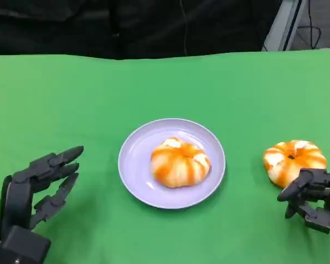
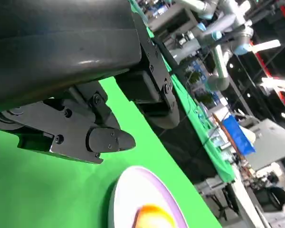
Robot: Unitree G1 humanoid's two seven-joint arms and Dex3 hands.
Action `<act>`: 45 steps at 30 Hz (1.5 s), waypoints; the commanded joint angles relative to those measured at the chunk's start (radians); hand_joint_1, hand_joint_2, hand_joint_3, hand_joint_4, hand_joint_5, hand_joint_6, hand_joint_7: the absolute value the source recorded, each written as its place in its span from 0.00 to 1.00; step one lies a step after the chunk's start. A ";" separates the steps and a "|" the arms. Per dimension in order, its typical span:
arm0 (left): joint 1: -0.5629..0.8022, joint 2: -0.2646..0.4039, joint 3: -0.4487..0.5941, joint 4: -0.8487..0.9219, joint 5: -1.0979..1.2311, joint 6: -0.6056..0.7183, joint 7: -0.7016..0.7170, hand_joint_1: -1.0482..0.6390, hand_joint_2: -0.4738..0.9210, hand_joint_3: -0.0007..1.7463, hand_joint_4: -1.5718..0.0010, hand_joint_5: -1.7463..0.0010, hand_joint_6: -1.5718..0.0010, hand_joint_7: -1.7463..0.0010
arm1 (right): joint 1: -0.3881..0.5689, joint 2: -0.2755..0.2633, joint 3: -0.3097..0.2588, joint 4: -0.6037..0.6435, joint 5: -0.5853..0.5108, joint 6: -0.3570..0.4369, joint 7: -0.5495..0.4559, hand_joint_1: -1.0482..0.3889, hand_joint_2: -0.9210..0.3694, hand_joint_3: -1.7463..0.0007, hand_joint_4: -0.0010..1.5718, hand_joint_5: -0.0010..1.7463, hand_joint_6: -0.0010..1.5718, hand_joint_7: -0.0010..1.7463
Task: Grasp the bread from the table and place it into the plate.
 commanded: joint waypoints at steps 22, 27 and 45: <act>-0.016 -0.003 -0.008 0.056 0.025 0.031 0.041 0.61 0.99 0.29 0.55 0.26 0.51 0.36 | -0.012 -0.014 -0.011 0.006 0.008 0.002 -0.003 0.78 0.06 0.67 0.55 0.79 0.62 0.50; -0.014 -0.005 -0.012 0.053 0.022 0.039 0.038 0.60 0.99 0.28 0.57 0.22 0.52 0.33 | -0.012 -0.015 -0.009 0.007 0.003 -0.005 -0.010 0.77 0.06 0.67 0.55 0.79 0.62 0.50; -0.013 -0.011 -0.011 0.059 0.017 0.020 0.031 0.59 0.99 0.28 0.56 0.18 0.53 0.29 | -0.009 -0.022 -0.010 0.004 0.005 0.003 -0.015 0.77 0.06 0.66 0.55 0.79 0.61 0.50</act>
